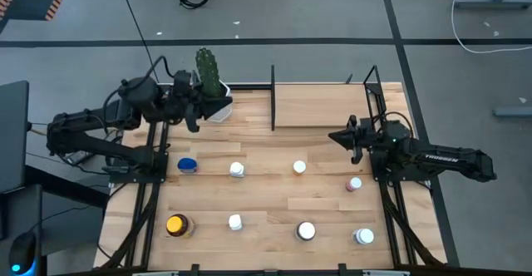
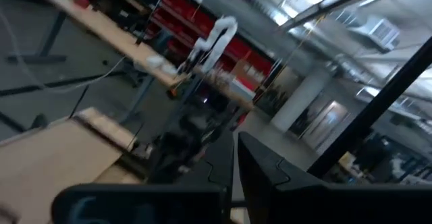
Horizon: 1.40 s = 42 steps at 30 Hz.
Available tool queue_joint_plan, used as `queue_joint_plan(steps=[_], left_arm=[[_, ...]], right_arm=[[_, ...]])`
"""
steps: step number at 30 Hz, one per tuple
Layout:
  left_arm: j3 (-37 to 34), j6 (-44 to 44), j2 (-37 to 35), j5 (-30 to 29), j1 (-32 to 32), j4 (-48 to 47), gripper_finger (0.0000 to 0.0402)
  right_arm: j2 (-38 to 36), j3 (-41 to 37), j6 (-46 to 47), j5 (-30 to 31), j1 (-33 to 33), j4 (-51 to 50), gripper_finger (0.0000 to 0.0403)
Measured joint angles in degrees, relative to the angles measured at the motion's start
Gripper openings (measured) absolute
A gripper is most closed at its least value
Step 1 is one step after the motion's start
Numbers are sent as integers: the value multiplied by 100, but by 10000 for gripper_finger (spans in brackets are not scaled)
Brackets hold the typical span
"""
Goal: Pick and place medicine bottles onto shelf by color
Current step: Put the blue pill bottle on the shelf
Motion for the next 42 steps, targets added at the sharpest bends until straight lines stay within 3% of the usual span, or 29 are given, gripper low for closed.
queue_joint_plan(steps=[3, 7, 9, 15, 21, 27, 33, 35, 37, 42], left_arm=[[427, 64, 304, -18, 0, -16, 33], [844, 357, 704, -495, 0, -138, 45], [1046, 488, 897, -514, 0, -565, 62], [1399, 483, 1376, -103, -2, -2723, 158], [1405, 528, 1452, 644, -2, -3509, 244], [1423, 701, 1333, 990, -2, -3736, 274], [1416, 1075, 1288, 1056, -1, -4064, 269], [1416, 1288, 1268, 1055, 6, -4215, 267], [1418, 1531, 1272, 1024, 38, -4521, 266], [1414, 1747, 1367, 661, 32, -5351, 272]], right_arm=[[3, 0, 546, 80, 0, 333, 15], [2, 0, 1138, 89, 0, 902, 15], [2, 0, 1496, 89, 0, 1133, 15], [0, 0, 3180, 259, 2, 1357, 15], [4, 0, 4705, 1349, 0, 1364, 15], [76, 258, 4694, 2153, 0, 1321, 15], [700, 1935, 2762, 1942, 0, 1239, 15], [1121, 2681, 1918, 1682, 4, 824, 15], [1612, 3525, 1454, 1444, 2, -219, 15], [3173, 5833, 845, 450, 7, -4484, 16]])
